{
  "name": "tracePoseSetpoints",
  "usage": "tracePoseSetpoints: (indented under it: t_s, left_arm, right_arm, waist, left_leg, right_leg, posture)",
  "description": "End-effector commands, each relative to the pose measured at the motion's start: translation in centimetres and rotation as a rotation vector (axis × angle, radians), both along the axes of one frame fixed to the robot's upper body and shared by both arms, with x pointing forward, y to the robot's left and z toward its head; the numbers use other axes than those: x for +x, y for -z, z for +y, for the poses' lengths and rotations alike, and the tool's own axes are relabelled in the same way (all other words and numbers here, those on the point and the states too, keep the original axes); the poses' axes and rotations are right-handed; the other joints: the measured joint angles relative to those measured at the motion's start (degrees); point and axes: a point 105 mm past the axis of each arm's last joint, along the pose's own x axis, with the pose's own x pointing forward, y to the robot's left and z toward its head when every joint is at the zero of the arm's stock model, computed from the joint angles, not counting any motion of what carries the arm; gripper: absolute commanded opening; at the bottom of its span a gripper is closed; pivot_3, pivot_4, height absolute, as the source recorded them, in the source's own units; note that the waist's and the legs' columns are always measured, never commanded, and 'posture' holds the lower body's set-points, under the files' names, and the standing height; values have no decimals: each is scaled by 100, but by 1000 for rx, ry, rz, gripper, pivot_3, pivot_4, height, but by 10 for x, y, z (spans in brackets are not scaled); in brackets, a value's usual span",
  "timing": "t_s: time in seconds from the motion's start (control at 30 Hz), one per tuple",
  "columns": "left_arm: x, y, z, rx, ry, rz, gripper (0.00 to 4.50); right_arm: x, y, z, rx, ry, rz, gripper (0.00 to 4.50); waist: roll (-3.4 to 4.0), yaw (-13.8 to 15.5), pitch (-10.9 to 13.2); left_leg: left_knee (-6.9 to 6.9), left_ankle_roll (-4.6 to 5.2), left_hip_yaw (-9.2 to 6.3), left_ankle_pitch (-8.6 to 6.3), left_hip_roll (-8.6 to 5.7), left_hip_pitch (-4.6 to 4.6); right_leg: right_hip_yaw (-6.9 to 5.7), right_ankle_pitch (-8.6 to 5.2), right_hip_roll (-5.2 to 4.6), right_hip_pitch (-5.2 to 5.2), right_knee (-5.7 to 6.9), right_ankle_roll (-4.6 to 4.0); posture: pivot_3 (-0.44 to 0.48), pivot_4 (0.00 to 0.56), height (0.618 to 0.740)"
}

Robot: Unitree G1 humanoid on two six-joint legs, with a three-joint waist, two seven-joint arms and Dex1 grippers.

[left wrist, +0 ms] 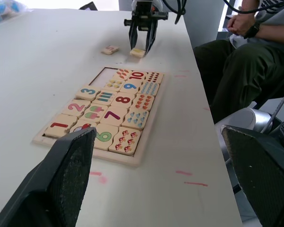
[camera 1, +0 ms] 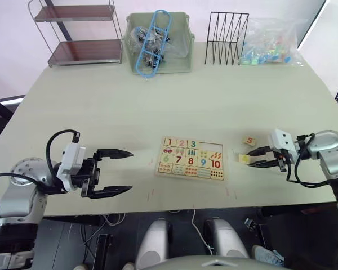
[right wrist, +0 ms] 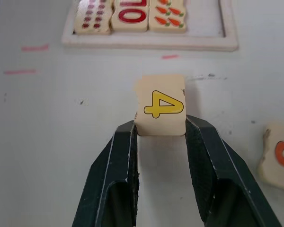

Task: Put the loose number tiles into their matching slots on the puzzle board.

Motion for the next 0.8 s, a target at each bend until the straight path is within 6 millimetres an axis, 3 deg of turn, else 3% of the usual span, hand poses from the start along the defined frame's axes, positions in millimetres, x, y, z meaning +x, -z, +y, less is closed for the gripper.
tracePoseSetpoints:
  t_s: [0.03,0.43,0.8]
  left_arm:
    - [3,-2,0,7,-23,-20,4500]
    - [12,-2,-5,-13,-120,-11,4500]
    - [2,0,-8,-45,-166,-2,4500]
  right_arm:
    - [2,-25,7,23,70,-26,870]
    - [7,-54,47,-88,104,-6,870]
    - [17,-65,80,-182,67,-1,870]
  waist:
    - [0,3,0]
    - [1,-14,1]
    - [2,-20,2]
  left_leg:
    - [0,0,0,0,0,0]
    - [0,0,-5,0,0,-5]
    - [-1,0,-11,0,-3,-14]
  right_leg:
    - [0,0,0,0,0,0]
    - [0,0,0,-9,0,1]
    - [0,0,-9,-16,-4,1]
  posture:
    - [0,150,740]
    - [0,150,740]
    - [0,150,740]
